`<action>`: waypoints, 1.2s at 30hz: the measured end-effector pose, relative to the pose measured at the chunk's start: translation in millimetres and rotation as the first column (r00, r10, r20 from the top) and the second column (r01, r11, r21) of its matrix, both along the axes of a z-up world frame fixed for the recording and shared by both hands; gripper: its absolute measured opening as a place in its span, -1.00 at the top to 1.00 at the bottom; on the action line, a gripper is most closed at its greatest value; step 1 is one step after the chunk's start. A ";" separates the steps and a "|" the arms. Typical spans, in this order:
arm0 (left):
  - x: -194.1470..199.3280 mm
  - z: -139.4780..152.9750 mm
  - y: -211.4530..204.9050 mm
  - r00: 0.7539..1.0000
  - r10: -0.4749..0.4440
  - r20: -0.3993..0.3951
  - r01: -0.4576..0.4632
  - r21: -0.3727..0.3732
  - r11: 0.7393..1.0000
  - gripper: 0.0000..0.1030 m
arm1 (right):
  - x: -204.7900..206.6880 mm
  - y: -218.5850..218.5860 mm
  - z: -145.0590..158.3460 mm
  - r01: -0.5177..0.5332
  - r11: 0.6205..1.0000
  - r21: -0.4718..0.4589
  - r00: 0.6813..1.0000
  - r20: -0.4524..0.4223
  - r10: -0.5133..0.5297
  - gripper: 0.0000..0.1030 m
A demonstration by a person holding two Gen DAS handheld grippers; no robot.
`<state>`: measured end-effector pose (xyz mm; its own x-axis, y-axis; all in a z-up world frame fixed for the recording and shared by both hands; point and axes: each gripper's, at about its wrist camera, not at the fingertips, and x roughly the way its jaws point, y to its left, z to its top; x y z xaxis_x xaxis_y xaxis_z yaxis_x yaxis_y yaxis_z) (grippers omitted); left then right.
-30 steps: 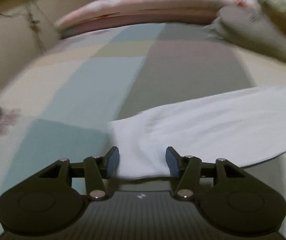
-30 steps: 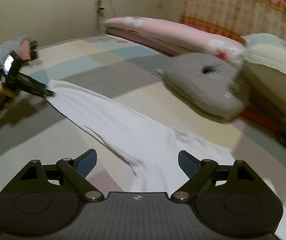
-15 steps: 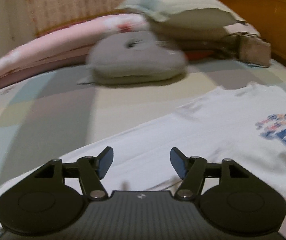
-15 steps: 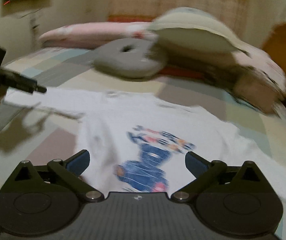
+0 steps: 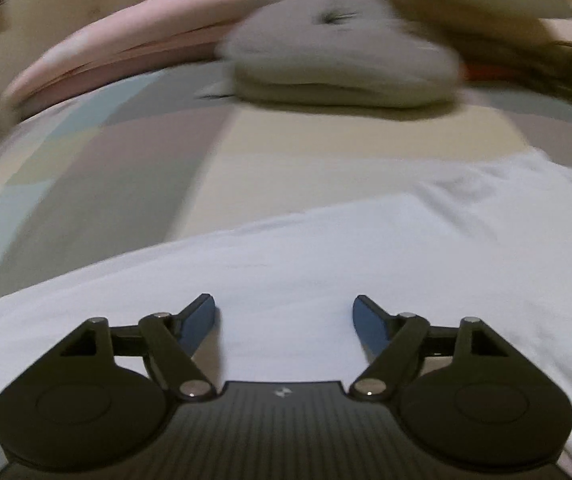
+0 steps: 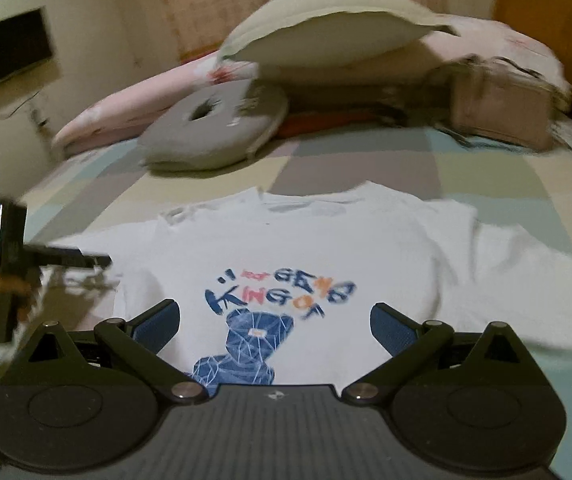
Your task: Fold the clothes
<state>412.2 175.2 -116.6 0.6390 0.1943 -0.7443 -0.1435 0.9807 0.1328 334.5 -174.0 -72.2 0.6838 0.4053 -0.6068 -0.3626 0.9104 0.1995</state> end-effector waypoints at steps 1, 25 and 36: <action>3.2 6.0 -1.4 1.000 -0.005 0.005 0.005 -0.035 0.999 -0.36 | 6.9 4.6 1.1 -0.020 0.999 -0.026 1.000 0.011 0.021 -1.00; 73.4 11.0 -109.4 0.983 -0.136 0.120 0.164 -0.259 0.952 -0.45 | 78.1 -39.6 -29.0 -0.033 0.997 0.069 0.999 -0.007 0.034 -1.00; 27.4 -2.3 -149.4 0.965 -0.262 -0.025 0.252 -0.198 0.947 -0.52 | 100.6 -113.9 -32.1 0.188 0.973 0.131 0.982 -0.024 -0.187 -1.00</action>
<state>439.7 25.8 -118.9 0.6088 -0.1206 -0.7841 0.1188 0.9911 -0.0602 435.0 -287.9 -104.2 0.7487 0.3475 -0.5645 -0.1848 0.9272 0.3257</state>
